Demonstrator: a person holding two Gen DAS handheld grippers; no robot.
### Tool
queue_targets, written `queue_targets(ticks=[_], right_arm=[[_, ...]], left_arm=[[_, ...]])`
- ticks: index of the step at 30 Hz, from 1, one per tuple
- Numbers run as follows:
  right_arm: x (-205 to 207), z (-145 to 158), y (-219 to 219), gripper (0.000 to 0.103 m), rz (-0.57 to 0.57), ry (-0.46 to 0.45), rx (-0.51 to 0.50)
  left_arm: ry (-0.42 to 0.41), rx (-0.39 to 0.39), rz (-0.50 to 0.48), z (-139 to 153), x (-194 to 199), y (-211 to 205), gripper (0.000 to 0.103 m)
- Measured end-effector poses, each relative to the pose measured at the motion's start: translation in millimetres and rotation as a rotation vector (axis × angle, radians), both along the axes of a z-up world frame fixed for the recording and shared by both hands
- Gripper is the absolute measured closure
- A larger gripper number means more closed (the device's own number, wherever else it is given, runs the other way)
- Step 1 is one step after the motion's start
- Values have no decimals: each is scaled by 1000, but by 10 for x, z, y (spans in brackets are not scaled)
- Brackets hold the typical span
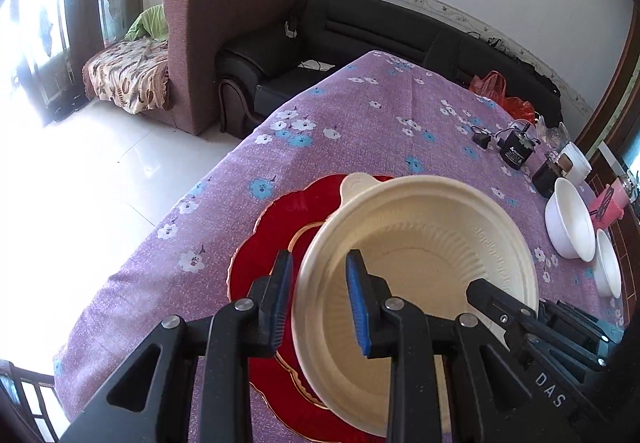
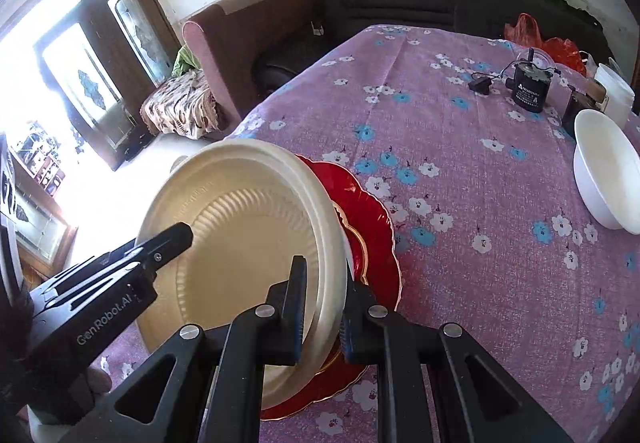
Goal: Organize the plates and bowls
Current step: 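Carry the cream bowl over the stack and lower it onto the white bowl, then set the cream bowl into the white bowl and open the right gripper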
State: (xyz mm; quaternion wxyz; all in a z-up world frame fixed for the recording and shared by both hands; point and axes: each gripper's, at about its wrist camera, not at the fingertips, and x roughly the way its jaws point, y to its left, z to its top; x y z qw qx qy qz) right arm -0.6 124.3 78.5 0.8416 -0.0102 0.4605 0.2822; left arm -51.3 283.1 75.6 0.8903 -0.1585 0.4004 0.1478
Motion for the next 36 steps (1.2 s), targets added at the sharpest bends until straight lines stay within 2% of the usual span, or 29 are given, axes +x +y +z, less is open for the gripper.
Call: queue_targets(ticks=[1, 3, 8, 10, 12, 14, 16, 22, 23, 24, 26, 36], right_arm=[[23, -28, -2, 87, -7, 3, -5], [66, -65, -9, 87, -18, 9, -9], [138, -102, 5, 87, -36, 7, -28], [169, -125, 8, 80, -41, 20, -16], [167, -126, -15, 55, -49, 32, 20], [149, -96, -40, 45, -47, 23, 62], [123, -49, -55, 43, -49, 10, 85], [57, 160, -234, 43, -118, -64, 155], [54, 200, -254, 47, -130, -80, 153], [56, 232, -266, 65, -132, -88, 154], [80, 265, -251, 82, -124, -74, 156], [158, 128, -122, 83, -82, 22, 151]], left_arm=[[-6, 4, 8, 10, -8, 15, 73], [-23, -6, 23, 40, -42, 65, 62], [-80, -49, 65, 137, -190, 247, 59], [-101, -61, 77, 183, -261, 296, 59], [-121, -70, 79, 231, -316, 320, 57], [-142, -84, 78, 276, -375, 333, 57], [-163, -94, 74, 326, -423, 340, 56], [-205, -100, 76, 441, -545, 318, 52], [-209, -99, 76, 450, -558, 310, 52], [-213, -99, 78, 454, -570, 306, 52], [-211, -99, 76, 451, -580, 302, 52], [-213, -93, 68, 482, -631, 293, 52]])
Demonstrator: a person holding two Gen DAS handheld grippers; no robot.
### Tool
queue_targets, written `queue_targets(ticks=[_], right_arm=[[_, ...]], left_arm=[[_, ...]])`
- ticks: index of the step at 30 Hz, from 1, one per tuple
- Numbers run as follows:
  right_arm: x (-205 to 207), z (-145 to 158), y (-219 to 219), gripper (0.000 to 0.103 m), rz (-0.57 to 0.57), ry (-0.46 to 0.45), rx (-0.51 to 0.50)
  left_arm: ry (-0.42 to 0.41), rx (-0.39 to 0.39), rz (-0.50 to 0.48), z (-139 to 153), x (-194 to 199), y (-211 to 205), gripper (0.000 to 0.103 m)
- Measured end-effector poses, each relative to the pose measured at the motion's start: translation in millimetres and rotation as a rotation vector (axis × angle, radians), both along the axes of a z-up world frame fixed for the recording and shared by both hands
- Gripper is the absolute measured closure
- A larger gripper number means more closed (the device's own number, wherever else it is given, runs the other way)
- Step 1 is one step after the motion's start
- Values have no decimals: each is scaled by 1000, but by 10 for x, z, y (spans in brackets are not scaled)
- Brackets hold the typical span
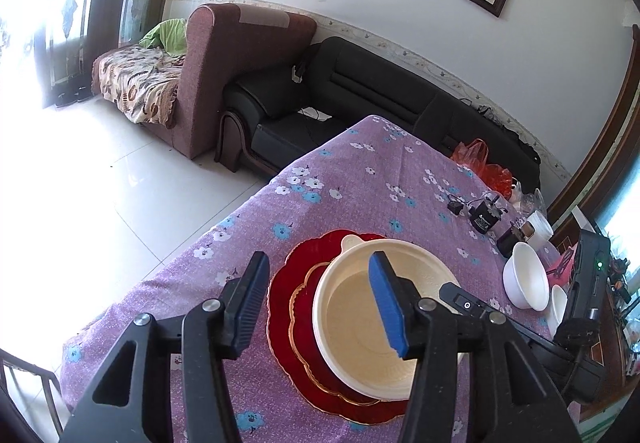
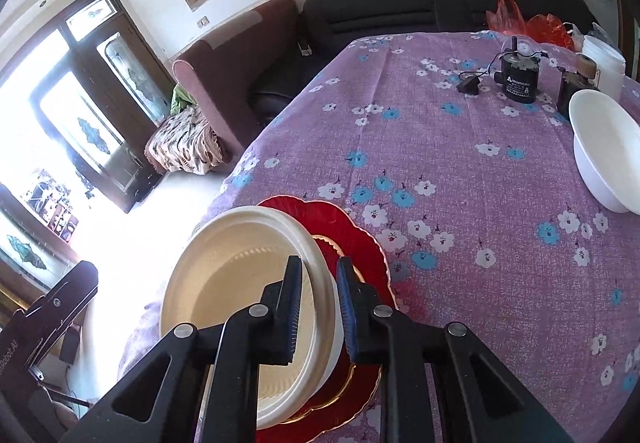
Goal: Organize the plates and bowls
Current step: 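Set the cream bowl into the white bowl and open the right gripper, then move the right tool away from the stack toward the large white bowl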
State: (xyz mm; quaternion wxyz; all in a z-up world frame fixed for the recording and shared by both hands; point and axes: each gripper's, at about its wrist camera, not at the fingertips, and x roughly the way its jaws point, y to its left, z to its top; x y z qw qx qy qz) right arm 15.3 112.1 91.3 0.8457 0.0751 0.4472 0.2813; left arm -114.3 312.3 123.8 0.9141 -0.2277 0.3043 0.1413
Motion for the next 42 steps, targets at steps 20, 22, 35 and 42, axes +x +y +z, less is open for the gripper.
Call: queue_targets(ticks=[20, 22, 35, 42], right_arm=[[-880, 518, -1253, 54, -102, -272, 13], [-953, 562, -1504, 51, -141, -294, 4], [-1079, 719, -3172, 47, -469, -293, 10], [-637, 270, -3264, 47, -504, -115, 102]], left_arm=[[-50, 151, -192, 429, -147, -1094, 20], [-47, 156, -233, 459, -159, -1257, 20], [23, 109, -447, 325, 171, -2263, 16], [87, 126, -491, 77, 369, -2405, 16]])
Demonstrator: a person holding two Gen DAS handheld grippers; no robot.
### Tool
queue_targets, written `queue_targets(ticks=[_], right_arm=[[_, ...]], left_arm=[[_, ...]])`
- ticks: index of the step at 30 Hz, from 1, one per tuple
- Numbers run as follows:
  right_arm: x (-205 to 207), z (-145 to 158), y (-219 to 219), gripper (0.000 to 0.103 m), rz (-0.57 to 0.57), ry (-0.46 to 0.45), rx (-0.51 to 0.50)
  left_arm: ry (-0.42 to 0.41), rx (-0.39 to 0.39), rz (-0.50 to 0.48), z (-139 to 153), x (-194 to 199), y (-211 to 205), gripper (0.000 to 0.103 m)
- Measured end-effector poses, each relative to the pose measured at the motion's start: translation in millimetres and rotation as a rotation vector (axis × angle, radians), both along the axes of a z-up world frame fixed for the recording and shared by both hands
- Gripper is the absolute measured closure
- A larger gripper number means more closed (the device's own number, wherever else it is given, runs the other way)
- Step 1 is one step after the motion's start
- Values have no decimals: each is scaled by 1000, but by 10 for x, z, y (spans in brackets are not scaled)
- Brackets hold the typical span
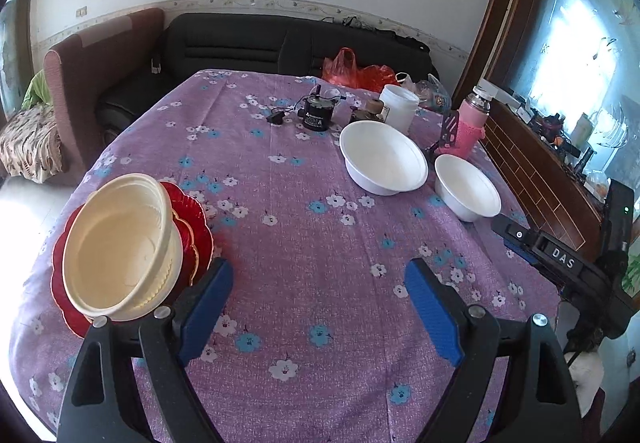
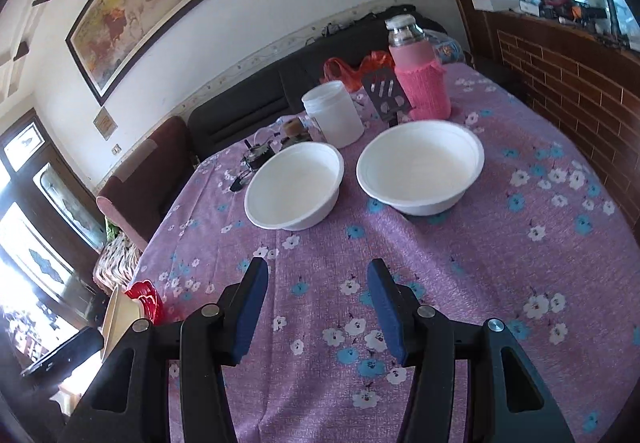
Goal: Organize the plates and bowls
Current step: 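Move the right tool away from the stack toward the large white bowl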
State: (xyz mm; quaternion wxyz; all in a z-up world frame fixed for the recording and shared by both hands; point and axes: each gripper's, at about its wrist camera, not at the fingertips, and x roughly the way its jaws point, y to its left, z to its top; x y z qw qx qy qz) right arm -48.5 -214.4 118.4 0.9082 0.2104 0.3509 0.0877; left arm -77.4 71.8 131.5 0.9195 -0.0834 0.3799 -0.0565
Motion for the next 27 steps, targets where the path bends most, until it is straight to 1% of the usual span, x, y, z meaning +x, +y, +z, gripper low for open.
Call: queue_targets(ticks=[3, 5, 8, 11, 14, 17, 19, 21, 22, 24, 27], right_arm=[[170, -175, 29, 47, -15, 50, 47], [250, -282, 81, 47, -11, 72, 52], [360, -418, 135, 47, -10, 101, 52], [554, -478, 181, 47, -34, 130, 74], [831, -491, 226, 47, -69, 149, 140], [1079, -523, 273, 47, -79, 161, 240], [1190, -574, 316, 47, -69, 161, 279], [1208, -624, 359, 47, -54, 132, 284], [1204, -657, 380, 47, -49, 120, 264], [1232, -729, 416, 47, -36, 137, 216], [1295, -797, 394, 47, -31, 160, 214]], left_arm=[[27, 22, -9, -108, 94, -9, 16], [53, 26, -12, -183, 168, -17, 16], [75, 5, -14, -280, 246, -29, 16], [89, -7, -16, -403, 324, -65, 16], [117, -4, -26, -488, 396, -105, 16], [100, 19, -21, -489, 426, -84, 16], [86, 21, -3, -488, 460, -24, 16], [78, 16, 18, -499, 504, 44, 16], [76, 13, 31, -513, 537, 72, 16], [73, -2, 49, -557, 596, 108, 16], [82, -15, 45, -636, 664, 78, 16]])
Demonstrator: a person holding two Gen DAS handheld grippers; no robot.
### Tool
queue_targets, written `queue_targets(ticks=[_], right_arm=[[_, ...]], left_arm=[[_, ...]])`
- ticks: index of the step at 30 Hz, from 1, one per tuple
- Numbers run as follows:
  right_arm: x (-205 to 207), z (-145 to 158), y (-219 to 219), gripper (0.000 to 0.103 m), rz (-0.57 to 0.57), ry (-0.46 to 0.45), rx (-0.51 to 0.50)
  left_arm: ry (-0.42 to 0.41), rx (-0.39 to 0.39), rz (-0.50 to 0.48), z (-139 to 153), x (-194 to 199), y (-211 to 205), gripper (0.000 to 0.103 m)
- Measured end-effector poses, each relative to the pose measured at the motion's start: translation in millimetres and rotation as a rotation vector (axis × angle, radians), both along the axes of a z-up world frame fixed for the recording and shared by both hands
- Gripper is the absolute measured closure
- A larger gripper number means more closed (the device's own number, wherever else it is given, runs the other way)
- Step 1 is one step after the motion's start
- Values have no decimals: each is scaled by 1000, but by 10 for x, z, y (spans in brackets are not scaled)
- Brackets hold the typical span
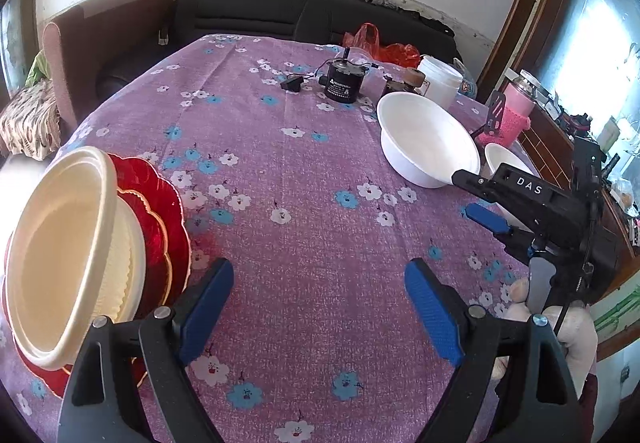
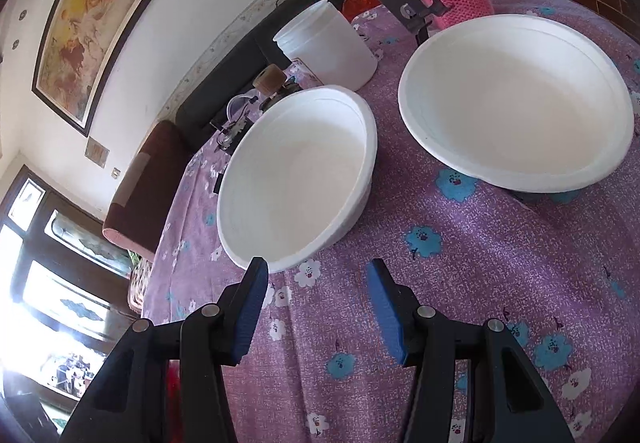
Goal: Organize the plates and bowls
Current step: 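Move the right tool away from the stack toward the large white bowl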
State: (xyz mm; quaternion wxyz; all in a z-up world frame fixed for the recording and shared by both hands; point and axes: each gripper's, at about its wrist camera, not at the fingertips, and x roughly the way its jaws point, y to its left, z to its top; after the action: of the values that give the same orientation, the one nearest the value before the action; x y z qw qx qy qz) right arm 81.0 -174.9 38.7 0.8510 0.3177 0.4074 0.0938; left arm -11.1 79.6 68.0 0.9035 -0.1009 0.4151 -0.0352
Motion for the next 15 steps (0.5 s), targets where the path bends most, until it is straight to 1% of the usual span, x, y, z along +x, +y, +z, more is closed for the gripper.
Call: queue_targets(ticks=[4, 7, 9, 11, 15], right_arm=[[15, -5, -22, 47, -9, 2, -18], [26, -39, -45, 47, -18, 13, -23], [52, -80, -51, 47, -20, 26, -24], [65, -110, -68, 47, -19, 31, -5], [87, -117, -89, 47, -19, 15, 15]], left_arm=[[31, -2, -25, -120, 75, -81, 16], [38, -4, -37, -162, 79, -123, 16], [32, 3, -41, -154, 59, -134, 16], [23, 6, -37, -136, 36, -123, 16], [16, 2, -21, -97, 4, -86, 16]])
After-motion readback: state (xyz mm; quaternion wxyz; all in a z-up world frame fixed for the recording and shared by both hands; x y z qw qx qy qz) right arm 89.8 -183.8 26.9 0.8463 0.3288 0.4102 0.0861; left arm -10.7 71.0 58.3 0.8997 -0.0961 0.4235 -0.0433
